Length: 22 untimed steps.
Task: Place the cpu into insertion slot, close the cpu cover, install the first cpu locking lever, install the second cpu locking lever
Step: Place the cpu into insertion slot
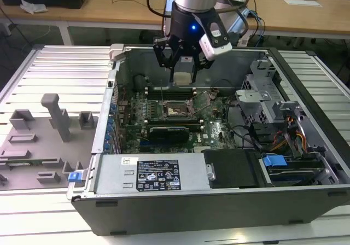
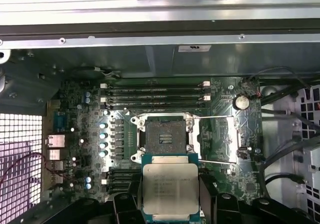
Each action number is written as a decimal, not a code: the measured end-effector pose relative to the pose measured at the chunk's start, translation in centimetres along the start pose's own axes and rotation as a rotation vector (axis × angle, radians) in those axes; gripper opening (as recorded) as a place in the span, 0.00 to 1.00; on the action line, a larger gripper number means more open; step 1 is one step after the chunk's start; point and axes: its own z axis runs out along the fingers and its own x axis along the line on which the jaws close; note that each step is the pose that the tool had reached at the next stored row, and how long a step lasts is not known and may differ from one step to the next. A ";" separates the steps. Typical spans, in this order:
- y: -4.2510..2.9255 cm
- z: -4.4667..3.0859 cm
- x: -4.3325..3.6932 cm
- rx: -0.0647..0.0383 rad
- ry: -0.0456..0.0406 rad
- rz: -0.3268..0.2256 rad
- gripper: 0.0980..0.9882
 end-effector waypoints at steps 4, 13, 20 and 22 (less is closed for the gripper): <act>-0.03 0.91 0.03 -0.001 -0.0009 0.000 0.50; 0.08 2.53 0.12 -0.002 -0.0085 -0.005 0.50; 0.56 4.09 0.13 -0.002 -0.0097 -0.006 0.50; 0.63 4.45 0.13 -0.002 -0.0096 -0.006 0.50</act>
